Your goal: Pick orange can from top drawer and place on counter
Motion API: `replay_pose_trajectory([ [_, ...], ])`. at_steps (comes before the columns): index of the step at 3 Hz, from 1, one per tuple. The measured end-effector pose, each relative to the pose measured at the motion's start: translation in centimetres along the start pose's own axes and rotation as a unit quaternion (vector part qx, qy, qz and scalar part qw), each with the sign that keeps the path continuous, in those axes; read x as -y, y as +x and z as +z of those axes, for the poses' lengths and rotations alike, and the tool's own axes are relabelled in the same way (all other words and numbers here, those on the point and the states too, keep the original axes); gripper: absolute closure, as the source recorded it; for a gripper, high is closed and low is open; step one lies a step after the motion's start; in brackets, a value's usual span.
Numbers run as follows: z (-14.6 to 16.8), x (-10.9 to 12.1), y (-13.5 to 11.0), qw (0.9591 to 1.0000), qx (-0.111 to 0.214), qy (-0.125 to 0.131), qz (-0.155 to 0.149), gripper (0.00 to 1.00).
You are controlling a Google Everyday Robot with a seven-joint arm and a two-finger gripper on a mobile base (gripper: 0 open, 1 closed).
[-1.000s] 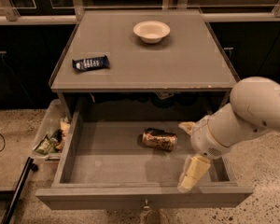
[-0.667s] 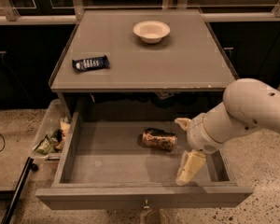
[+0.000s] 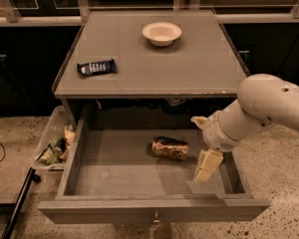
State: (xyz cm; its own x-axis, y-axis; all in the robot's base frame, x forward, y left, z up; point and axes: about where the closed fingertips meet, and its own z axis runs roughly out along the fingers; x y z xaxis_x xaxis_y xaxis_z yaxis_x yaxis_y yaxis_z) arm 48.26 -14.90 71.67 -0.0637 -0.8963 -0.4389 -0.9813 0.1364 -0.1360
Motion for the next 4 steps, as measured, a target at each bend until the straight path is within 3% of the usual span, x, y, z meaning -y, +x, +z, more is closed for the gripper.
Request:
replay_pose_trajectory([
  [1, 1.3, 0.5, 0.3, 0.9999, 0.004, 0.008, 0.008, 0.0],
  [4, 6.5, 2.9, 2.0, 0.9977, 0.06, 0.016, 0.027, 0.0],
])
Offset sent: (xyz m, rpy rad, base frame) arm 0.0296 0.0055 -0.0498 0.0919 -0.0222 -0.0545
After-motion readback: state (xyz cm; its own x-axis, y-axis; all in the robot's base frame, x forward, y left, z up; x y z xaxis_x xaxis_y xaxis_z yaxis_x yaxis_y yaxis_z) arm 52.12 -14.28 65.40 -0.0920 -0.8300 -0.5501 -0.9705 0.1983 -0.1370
